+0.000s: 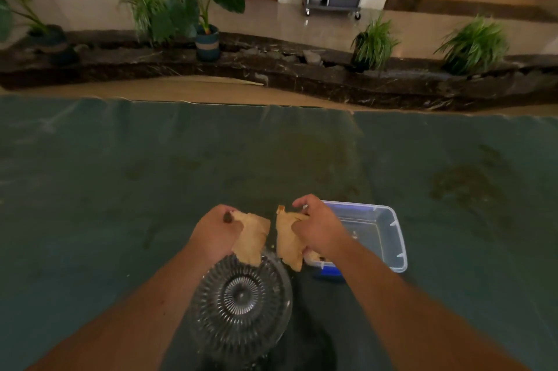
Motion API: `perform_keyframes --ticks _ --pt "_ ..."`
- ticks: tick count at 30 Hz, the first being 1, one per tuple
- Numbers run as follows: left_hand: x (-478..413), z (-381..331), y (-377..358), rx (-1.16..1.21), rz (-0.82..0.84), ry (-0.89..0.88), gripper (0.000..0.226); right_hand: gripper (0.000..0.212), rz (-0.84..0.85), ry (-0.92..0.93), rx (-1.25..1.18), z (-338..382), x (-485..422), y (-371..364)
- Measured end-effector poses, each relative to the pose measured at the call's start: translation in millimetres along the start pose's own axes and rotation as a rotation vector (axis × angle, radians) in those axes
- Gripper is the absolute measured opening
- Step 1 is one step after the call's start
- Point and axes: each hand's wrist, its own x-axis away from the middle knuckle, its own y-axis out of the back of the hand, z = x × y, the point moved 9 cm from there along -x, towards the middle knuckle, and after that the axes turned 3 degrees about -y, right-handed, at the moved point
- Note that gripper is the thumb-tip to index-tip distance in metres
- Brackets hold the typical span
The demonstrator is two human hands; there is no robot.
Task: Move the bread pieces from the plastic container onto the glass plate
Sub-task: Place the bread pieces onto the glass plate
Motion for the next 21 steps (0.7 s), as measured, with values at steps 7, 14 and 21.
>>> perform_keyframes --ticks 7,14,21 --pt "17 107 8 0.144 0.123 0.249 0.025 0.042 0.308 -0.074 0.078 -36 -5 -110" --pt "18 148 9 -0.65 0.047 -0.061 0.071 0.059 0.0 0.135 0.791 -60 -7 -130" --pt "42 138 -51 -0.933 0.251 -0.46 0.05 0.051 0.151 0.453 1.009 -73 28 -184"
